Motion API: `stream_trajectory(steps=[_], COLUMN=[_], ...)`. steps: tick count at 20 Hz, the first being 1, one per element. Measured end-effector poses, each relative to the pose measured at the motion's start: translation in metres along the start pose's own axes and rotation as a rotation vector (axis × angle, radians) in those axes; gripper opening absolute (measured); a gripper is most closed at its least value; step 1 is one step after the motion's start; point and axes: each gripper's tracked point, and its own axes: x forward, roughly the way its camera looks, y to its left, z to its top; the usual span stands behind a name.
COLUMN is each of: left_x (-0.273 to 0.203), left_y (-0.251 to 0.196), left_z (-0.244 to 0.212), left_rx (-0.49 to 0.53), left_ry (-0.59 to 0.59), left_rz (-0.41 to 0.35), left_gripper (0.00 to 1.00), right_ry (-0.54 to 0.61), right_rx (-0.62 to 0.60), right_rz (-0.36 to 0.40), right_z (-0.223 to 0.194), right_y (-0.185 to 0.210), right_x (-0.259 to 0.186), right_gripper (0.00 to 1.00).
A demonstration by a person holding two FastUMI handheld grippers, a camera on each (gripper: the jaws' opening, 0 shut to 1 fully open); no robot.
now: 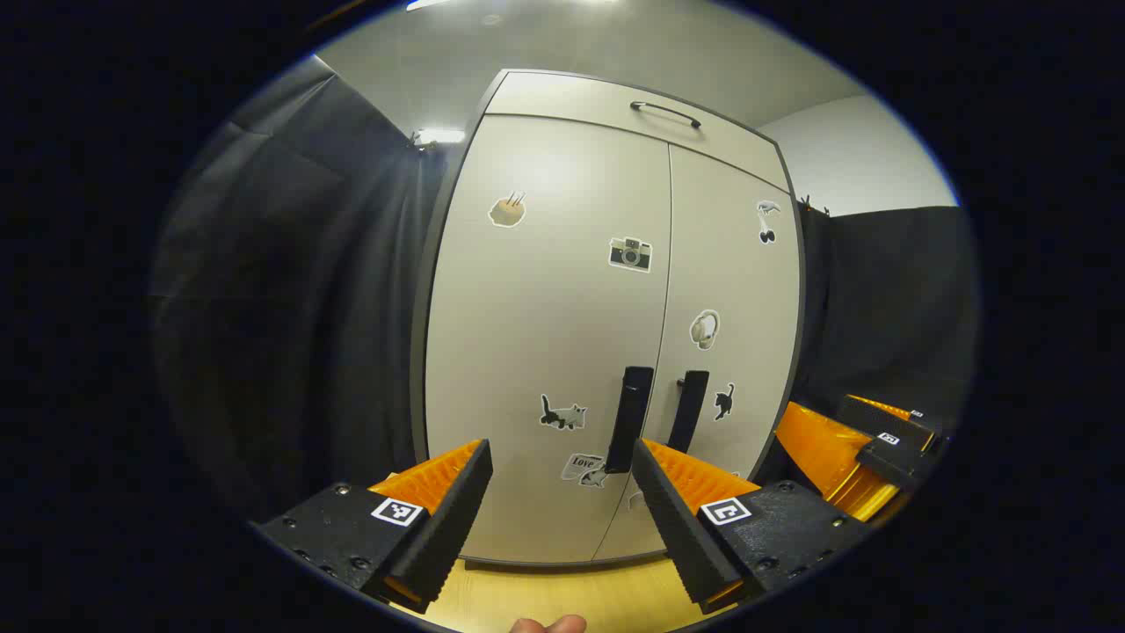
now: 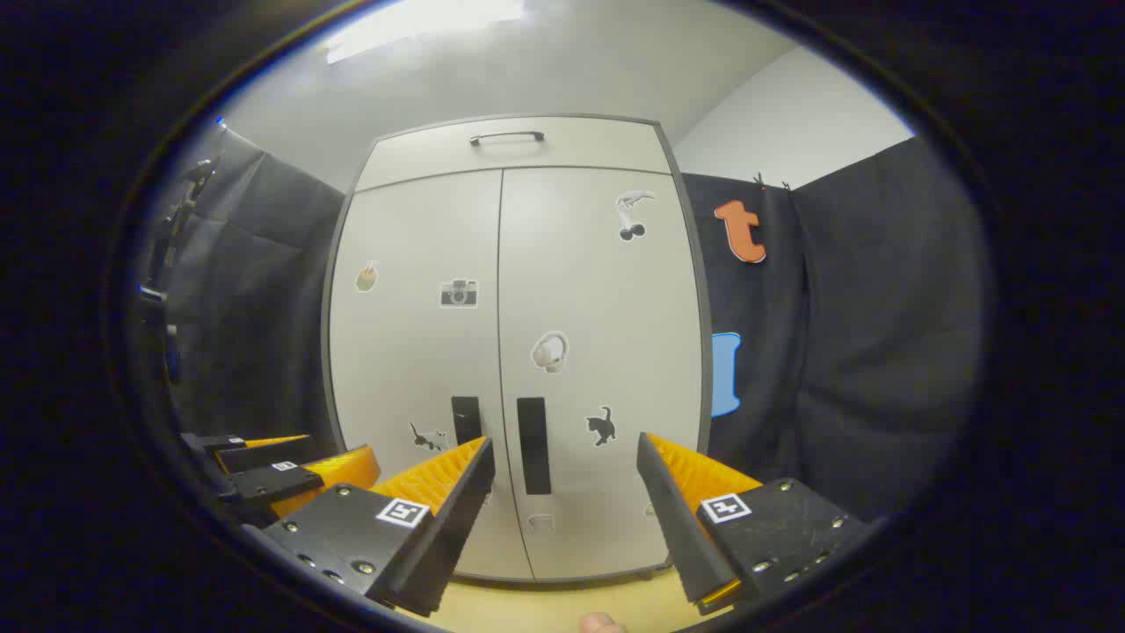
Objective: Open the right door of the double-door shoe cabinet with the right hand, and open the left door with the left hand.
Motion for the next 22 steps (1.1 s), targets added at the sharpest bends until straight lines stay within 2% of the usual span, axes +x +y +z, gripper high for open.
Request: stream_trajectory(steps=[11, 22], left_x=[-0.009, -0.012], left_y=[0.0, -0.004], left_z=[0.012, 0.011], left_rx=[0.012, 0.033], left_ry=[-0.045, -0.037], left_rz=[0.014, 0.006], left_gripper=[0.99, 0.99], right_ry=[0.006, 0.017], right_rx=[-0.011, -0.028], right_rz=[0.02, 0.054], right_z=[0.005, 0.005], right_y=[0.005, 0.021], right_x=[-0.002, -0.005], right_gripper=[0.95, 0.95])
